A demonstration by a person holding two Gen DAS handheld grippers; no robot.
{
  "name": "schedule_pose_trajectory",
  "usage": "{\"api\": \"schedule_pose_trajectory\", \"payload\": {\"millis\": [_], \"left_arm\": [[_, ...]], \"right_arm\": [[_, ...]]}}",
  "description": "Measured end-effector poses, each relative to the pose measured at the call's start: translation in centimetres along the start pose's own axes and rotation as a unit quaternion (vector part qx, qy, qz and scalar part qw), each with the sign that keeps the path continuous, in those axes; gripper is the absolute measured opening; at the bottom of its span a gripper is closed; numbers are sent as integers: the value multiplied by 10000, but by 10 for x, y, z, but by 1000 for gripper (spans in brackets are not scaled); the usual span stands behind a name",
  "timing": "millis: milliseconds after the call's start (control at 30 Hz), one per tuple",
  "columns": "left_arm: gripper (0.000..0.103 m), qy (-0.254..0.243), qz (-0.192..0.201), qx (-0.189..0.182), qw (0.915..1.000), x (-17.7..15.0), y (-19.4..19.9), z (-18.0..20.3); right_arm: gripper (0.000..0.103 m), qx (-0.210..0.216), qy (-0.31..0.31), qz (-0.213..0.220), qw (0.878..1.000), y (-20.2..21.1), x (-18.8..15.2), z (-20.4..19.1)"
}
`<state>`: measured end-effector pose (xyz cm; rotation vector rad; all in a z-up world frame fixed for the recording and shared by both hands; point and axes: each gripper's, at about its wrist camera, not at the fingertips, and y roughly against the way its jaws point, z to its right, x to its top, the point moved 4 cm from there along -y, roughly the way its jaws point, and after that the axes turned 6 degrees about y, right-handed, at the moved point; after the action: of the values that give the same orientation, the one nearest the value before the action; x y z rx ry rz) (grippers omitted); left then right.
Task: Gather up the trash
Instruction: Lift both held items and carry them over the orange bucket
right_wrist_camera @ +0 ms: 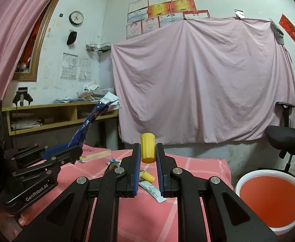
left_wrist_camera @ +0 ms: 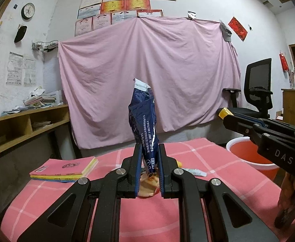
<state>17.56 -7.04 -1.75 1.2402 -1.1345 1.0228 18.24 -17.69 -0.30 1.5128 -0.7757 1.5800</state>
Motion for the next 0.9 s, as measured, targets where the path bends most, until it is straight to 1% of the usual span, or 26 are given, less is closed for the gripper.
{"api": "schedule_pose_trajectory", "payload": {"millis": [100, 200, 333, 500, 600, 700, 767, 800, 833, 900], "left_arm": [[12, 49, 86, -163, 9998, 11, -2, 8], [12, 67, 162, -395, 9991, 24, -6, 23], [12, 8, 240, -768, 9968, 41, -17, 57], [12, -49, 75, -1356, 9907, 54, -35, 108], [12, -74, -146, -1722, 9849, 59, -48, 141], [12, -77, -487, -2078, 9769, 61, -64, 173], [12, -41, -809, -2300, 9698, 62, -77, 196], [12, -13, -918, -2370, 9672, 62, -82, 203], [12, 5, -1092, -2482, 9625, 61, -89, 213], [12, 25, -1312, -2581, 9572, 61, -99, 228]], "right_arm": [[13, -155, 7, 163, 9997, 7, 4, 5], [13, -477, 51, 324, 9983, 16, 8, 18], [13, -963, -101, 441, 9943, 28, 10, 45], [13, -1624, -399, 472, 9848, 47, 6, 90], [13, -1941, -615, 406, 9782, 56, 1, 114], [13, -2323, -1000, 155, 9674, 63, -12, 147], [13, -2427, -1255, -60, 9619, 64, -21, 164], [13, -2503, -1365, -167, 9583, 65, -27, 172], [13, -2605, -1505, -264, 9533, 66, -33, 181], [13, -2623, -1731, -431, 9483, 67, -41, 193]]}}
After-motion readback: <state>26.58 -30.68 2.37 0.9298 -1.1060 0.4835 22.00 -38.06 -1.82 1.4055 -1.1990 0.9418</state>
